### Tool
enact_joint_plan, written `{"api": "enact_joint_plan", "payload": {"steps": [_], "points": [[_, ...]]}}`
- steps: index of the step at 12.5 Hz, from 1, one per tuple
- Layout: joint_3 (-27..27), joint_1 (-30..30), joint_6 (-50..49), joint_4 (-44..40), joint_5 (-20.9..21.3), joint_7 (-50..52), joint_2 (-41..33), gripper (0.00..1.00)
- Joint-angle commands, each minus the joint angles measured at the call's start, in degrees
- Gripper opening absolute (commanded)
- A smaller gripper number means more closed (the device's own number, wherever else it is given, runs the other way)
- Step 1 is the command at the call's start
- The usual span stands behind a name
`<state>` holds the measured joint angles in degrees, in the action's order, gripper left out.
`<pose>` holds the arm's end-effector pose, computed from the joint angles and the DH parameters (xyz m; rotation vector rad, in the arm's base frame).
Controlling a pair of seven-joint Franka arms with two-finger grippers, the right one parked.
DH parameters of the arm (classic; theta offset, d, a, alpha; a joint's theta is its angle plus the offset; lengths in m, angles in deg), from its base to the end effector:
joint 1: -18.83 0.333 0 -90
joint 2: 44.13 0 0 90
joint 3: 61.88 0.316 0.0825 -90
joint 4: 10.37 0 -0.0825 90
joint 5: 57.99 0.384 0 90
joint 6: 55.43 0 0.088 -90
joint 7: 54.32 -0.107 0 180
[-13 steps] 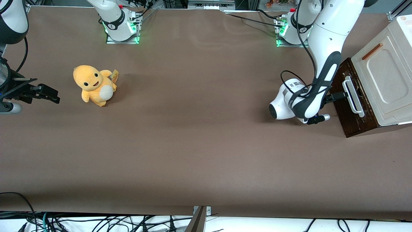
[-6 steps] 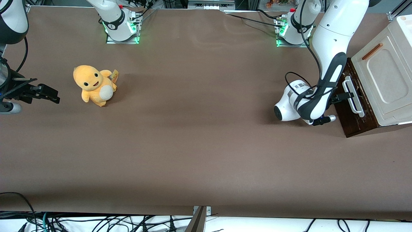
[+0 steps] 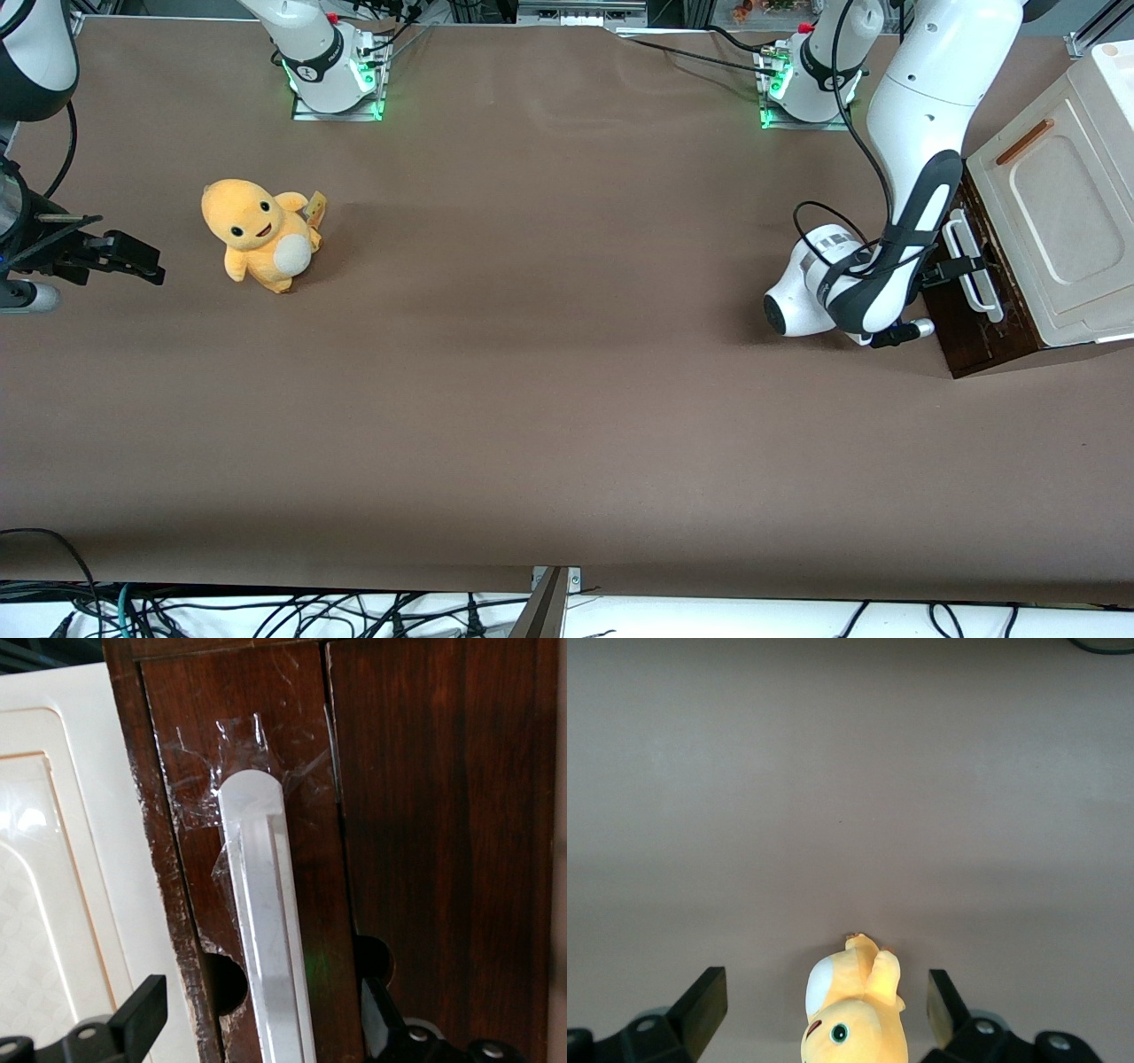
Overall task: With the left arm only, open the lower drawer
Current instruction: 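Align the left gripper around the white handle and close on it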
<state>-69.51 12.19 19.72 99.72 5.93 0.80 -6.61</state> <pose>0.5274 -0.0162 0.1686 -1.6602 -0.1298 0.3362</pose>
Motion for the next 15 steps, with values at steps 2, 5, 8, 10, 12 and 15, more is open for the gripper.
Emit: {"api": "enact_joint_plan", "payload": {"steps": [2,5,8,10,12,15], "points": [[-0.38,0.66,0.0,0.66,2.26,0.43,-0.17,0.79],[-0.37,0.84,-0.09,0.4,2.26,0.43,0.18,0.59],[-0.29,0.84,-0.09,-0.13,2.35,0.43,0.44,0.41],[-0.29,0.84,-0.09,-0.13,2.35,0.43,0.53,0.36],[-0.29,0.93,0.0,-0.22,2.35,0.52,0.62,0.21],[-0.29,0.93,-0.09,-0.22,2.97,0.69,0.62,0.12]]}}
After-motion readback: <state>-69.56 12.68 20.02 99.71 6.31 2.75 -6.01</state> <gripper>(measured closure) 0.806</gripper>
